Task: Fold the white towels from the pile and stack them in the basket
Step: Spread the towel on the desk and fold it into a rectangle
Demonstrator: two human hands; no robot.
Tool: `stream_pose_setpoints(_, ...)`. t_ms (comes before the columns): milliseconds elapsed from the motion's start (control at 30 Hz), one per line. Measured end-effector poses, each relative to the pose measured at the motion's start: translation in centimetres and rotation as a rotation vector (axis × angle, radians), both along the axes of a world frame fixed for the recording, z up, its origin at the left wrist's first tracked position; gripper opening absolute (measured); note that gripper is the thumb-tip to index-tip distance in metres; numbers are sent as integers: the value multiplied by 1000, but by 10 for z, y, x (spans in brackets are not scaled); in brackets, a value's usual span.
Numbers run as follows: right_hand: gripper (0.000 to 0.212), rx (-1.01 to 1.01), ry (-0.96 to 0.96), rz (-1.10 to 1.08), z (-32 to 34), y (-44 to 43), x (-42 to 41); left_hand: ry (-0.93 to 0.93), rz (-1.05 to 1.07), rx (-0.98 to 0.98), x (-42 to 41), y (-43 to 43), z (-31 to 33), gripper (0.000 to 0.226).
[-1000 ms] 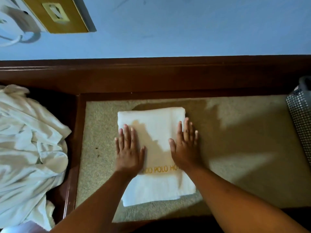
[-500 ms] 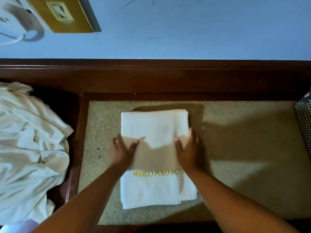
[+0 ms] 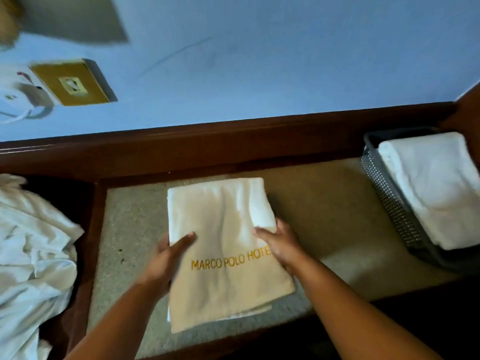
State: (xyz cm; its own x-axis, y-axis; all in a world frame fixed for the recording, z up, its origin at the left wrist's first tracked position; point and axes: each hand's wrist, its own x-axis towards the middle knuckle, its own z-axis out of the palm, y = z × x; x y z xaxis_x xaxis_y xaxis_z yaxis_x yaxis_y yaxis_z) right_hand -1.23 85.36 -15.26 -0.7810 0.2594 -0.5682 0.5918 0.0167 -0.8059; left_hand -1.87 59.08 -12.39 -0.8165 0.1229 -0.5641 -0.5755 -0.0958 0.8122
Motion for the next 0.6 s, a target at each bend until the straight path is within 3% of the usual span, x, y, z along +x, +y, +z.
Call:
stream_pose_setpoints(133, 36, 25, 59, -60, 34, 65, 32, 63, -112, 64, 5, 59, 29, 26)
stream_pose_setpoints(300, 22, 103, 166, -196, 75, 174, 66, 111, -257, 180, -4, 172, 50, 30)
stream_pose_setpoints(400, 33, 180, 215, -256, 95, 252, 77, 157, -335, 240, -11, 250, 65, 29)
stream_pose_setpoints(600, 21, 368, 262, -284, 127, 418, 73, 249, -443, 281, -24, 414, 84, 31)
